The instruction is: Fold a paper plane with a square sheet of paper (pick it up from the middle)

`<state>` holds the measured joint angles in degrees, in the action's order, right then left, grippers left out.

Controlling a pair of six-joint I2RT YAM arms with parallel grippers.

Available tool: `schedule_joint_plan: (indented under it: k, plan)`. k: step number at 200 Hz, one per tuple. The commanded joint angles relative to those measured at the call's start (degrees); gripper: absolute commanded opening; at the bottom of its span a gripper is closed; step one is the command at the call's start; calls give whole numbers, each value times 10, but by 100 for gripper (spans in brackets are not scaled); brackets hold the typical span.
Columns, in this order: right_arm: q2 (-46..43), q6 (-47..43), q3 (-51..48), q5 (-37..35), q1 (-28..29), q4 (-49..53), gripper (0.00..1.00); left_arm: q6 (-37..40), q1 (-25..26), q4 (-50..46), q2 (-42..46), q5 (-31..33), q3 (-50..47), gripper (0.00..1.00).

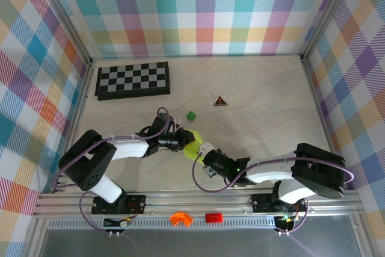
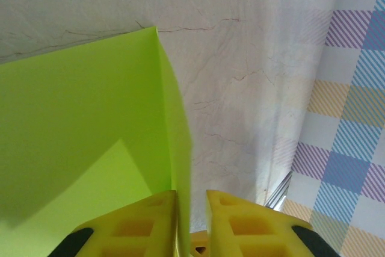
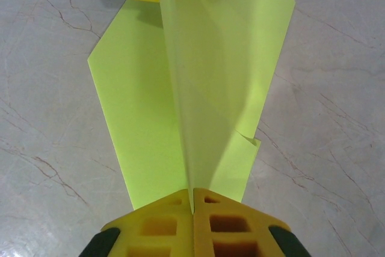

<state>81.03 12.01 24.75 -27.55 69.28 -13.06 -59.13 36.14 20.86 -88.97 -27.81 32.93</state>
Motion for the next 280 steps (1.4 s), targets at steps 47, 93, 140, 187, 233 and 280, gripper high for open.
schedule_joint_plan:
  k: [47,93,140,187,233,280]
  plan:
    - [-19,48,-14,71,-15,-21,6,20,2,-60,44,30,8,35]
    - [-3,66,-10,124,-35,-36,9,39,2,-125,90,71,11,42]
    - [37,116,13,242,-82,-55,9,64,1,-199,170,133,8,48]
    - [93,141,64,295,-98,-16,9,55,1,-183,183,116,-18,37]
    - [113,184,65,319,-110,-33,9,42,1,-145,194,103,-48,10]
    - [107,211,39,337,-126,-67,10,45,2,-75,131,56,-45,5]
